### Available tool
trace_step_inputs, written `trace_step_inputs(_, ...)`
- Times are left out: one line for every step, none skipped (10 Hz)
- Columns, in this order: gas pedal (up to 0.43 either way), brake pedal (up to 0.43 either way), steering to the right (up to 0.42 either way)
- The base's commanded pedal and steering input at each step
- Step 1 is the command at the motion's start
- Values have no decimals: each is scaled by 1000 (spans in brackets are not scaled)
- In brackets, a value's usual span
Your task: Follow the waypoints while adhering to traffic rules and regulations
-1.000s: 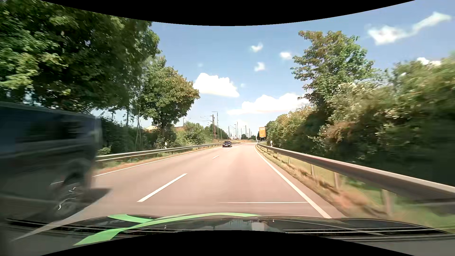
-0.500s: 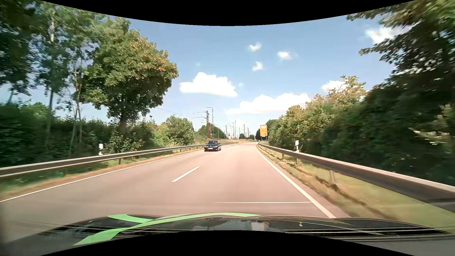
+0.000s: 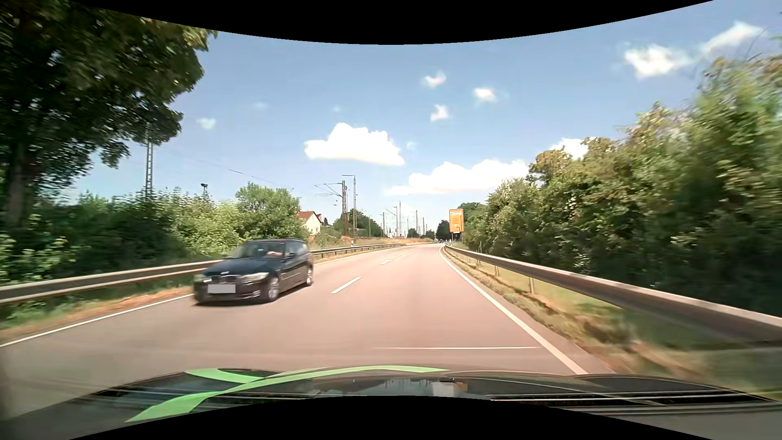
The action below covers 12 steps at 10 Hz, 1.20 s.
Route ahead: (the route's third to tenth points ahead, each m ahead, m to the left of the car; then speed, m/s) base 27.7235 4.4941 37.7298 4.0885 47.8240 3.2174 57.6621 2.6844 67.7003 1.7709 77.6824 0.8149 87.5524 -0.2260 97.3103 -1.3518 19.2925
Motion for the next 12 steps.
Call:
trace_step_inputs(240,0,3)
trace_step_inputs(260,0,3)
trace_step_inputs(280,0,3)
trace_step_inputs(280,0,3)
trace_step_inputs(280,0,3)
trace_step_inputs(268,0,4)
trace_step_inputs(260,0,4)
trace_step_inputs(248,0,5)
trace_step_inputs(240,0,5)
trace_step_inputs(228,0,7)
trace_step_inputs(228,0,8)
trace_step_inputs(220,0,9)
